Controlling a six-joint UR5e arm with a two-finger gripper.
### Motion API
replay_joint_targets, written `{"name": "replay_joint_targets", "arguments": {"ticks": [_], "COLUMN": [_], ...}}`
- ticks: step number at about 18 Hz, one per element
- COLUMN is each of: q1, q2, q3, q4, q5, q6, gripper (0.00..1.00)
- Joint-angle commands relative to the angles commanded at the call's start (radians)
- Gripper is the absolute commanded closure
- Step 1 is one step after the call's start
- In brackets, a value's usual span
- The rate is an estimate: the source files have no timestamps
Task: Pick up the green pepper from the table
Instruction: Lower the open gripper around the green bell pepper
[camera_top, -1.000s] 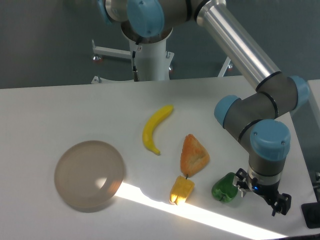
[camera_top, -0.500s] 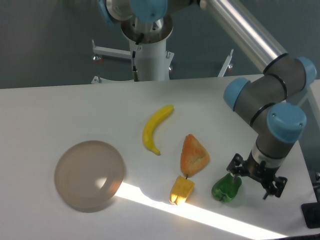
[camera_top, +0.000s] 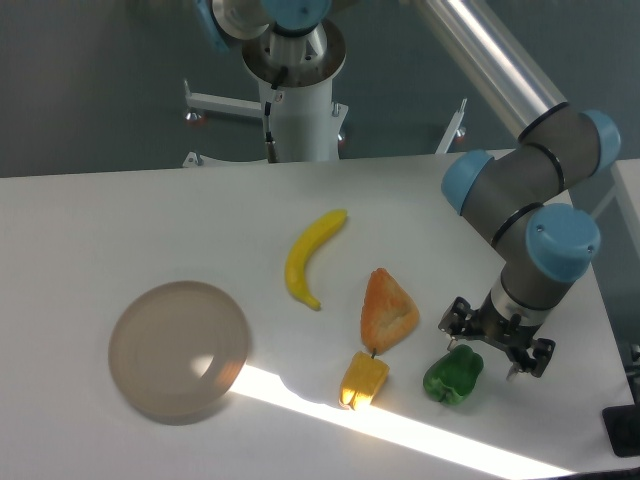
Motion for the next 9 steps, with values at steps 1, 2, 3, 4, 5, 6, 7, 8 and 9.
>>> {"name": "replay_joint_targets", "arguments": {"ticks": [1, 2, 3, 4, 5, 6, 7, 8, 9], "q1": [0.0, -0.002, -0.003, -0.005, -0.005, -0.005, -0.006, -0.006, -0.006], "q2": [0.0, 0.0, -0.002, -0.003, -0.003, -0.002, 0.0, 0.0, 0.0], "q3": [-0.005, -0.006, -0.006, -0.009, -0.017, -0.032, -0.046, -0.058, -0.064], "q4": [0.002, 0.003, 0.006, 0.017, 0.035, 0.057, 0.08, 0.096, 0.106], "q5": [0.0, 0.0, 0.0, 0.002, 0.002, 0.002, 0.0, 0.002, 0.002], "q6": [0.0, -0.001, -0.002, 0.0, -0.001, 0.002, 0.003, 0.003, 0.003], "gripper": [0.0, 0.0, 0.0, 0.0, 0.0, 0.0, 0.0, 0.0, 0.0]}}
